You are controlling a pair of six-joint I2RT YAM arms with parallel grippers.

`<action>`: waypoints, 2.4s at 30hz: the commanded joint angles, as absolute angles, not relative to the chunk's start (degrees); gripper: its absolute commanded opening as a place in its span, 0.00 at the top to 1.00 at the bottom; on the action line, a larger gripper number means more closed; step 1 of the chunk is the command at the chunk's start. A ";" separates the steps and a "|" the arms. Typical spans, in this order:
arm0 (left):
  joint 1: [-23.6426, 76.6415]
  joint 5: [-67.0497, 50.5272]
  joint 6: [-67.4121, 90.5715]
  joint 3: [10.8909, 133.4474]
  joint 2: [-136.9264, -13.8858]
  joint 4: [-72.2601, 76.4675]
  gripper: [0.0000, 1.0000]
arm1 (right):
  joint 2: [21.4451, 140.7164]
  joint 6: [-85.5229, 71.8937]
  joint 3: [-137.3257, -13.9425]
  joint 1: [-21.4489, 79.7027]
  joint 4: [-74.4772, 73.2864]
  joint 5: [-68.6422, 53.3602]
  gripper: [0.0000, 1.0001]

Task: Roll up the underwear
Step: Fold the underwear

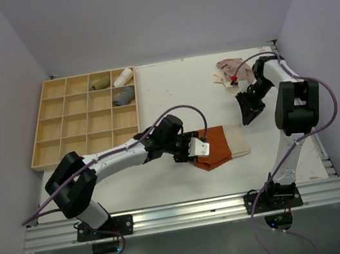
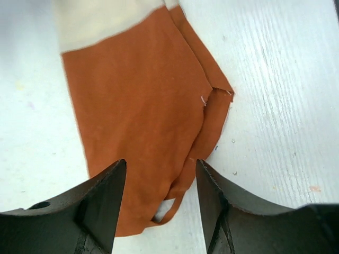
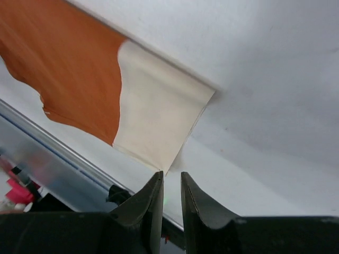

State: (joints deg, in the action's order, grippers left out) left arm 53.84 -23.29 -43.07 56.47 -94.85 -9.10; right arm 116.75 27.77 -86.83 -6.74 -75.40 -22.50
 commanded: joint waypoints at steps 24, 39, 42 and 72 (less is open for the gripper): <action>34.02 -21.11 -19.85 81.72 -118.82 -22.15 0.74 | 121.20 16.79 -77.88 -0.44 -59.24 -29.79 0.82; 34.71 -35.17 -41.12 74.37 -98.97 -18.45 0.53 | 111.45 20.92 -86.84 2.37 -65.65 -47.71 0.80; 40.33 -31.39 -45.52 68.40 -96.68 -17.67 0.53 | 111.44 20.74 -83.33 5.62 -64.61 -50.00 0.83; 55.11 -23.55 -42.98 55.90 -103.89 -5.36 0.57 | 121.56 21.09 -73.39 8.61 -60.46 -41.40 0.91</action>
